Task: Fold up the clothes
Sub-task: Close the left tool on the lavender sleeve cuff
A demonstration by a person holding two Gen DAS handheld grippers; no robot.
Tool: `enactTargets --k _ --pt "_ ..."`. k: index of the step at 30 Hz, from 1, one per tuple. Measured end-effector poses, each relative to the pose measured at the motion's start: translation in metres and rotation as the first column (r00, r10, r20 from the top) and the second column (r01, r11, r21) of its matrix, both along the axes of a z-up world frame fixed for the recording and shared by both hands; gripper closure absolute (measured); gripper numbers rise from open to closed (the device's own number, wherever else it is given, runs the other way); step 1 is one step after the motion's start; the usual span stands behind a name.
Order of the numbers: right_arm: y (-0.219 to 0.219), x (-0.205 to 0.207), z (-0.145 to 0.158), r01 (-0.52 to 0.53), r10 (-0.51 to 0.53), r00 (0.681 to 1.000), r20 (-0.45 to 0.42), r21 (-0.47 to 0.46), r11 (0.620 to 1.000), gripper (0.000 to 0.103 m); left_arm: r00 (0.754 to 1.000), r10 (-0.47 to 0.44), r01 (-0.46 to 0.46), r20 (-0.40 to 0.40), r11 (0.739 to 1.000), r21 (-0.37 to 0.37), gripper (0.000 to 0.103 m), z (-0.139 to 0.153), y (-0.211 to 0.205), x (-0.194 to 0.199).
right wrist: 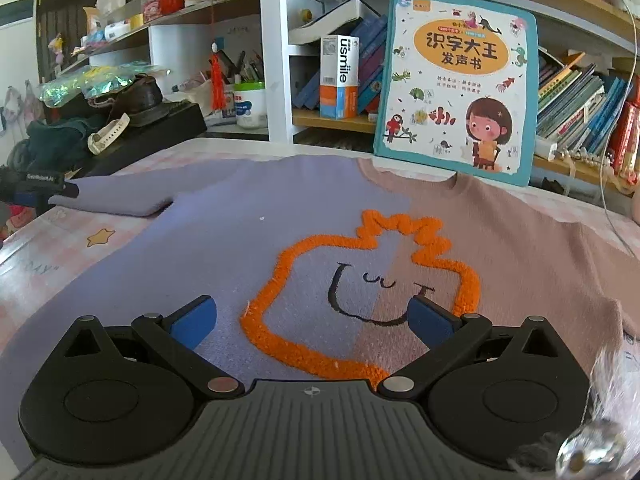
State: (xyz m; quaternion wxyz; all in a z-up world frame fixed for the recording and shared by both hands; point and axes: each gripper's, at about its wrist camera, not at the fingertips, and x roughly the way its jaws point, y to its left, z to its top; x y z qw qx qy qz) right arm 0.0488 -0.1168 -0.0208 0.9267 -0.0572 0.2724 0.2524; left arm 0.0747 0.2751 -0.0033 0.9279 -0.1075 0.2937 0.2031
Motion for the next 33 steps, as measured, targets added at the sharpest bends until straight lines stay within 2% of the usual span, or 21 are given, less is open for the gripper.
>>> enactTargets --k 1,4,7,8,15,16,17,23,27,30,33 --pt "0.000 0.000 0.000 0.000 0.000 1.000 -0.002 0.000 1.000 0.001 1.000 0.006 -0.005 0.012 1.000 -0.028 0.004 0.000 0.005 0.001" --pt "0.000 0.001 0.000 -0.002 0.002 1.000 -0.007 -0.001 1.000 0.001 1.000 0.019 -0.017 0.020 0.996 -0.091 0.019 -0.002 0.016 0.005" --pt "0.001 0.001 -0.001 -0.006 0.006 1.000 -0.011 -0.003 1.000 0.001 0.999 0.041 -0.040 0.006 0.993 -0.111 0.035 -0.007 0.023 0.011" --pt "0.001 0.001 -0.001 -0.008 0.008 1.000 -0.012 -0.005 1.000 0.001 0.999 0.051 -0.050 0.004 0.991 -0.125 0.038 -0.009 0.027 0.012" --pt "0.002 0.002 -0.001 -0.013 0.013 1.000 -0.012 -0.010 1.000 0.001 0.990 0.137 -0.125 0.023 0.950 -0.287 0.038 -0.021 0.050 0.012" --pt "0.002 0.002 -0.001 -0.013 0.013 1.000 -0.013 -0.011 1.000 0.001 0.990 0.141 -0.126 0.027 0.945 -0.303 0.040 -0.022 0.052 0.012" --pt "0.002 0.001 -0.001 -0.014 0.014 1.000 -0.013 -0.011 1.000 0.001 0.989 0.141 -0.124 0.033 0.942 -0.312 0.051 -0.022 0.052 0.012" --pt "0.004 0.001 -0.001 -0.019 0.019 1.000 -0.014 -0.017 1.000 0.001 0.985 0.155 -0.127 0.074 0.948 -0.290 0.086 -0.015 0.050 0.005" --pt "0.005 0.001 -0.001 -0.022 0.022 1.000 -0.014 -0.021 1.000 0.001 0.986 0.138 -0.108 0.095 0.957 -0.268 0.100 -0.013 0.050 0.002" --pt "0.005 0.001 -0.001 -0.025 0.024 1.000 -0.013 -0.024 0.999 0.001 0.985 0.113 -0.080 0.131 0.969 -0.234 0.100 -0.004 0.042 -0.001" --pt "0.005 0.003 -0.002 -0.034 0.033 0.999 -0.024 -0.019 0.999 0.001 0.980 0.052 -0.014 0.190 0.981 -0.195 0.100 0.017 0.026 -0.003"
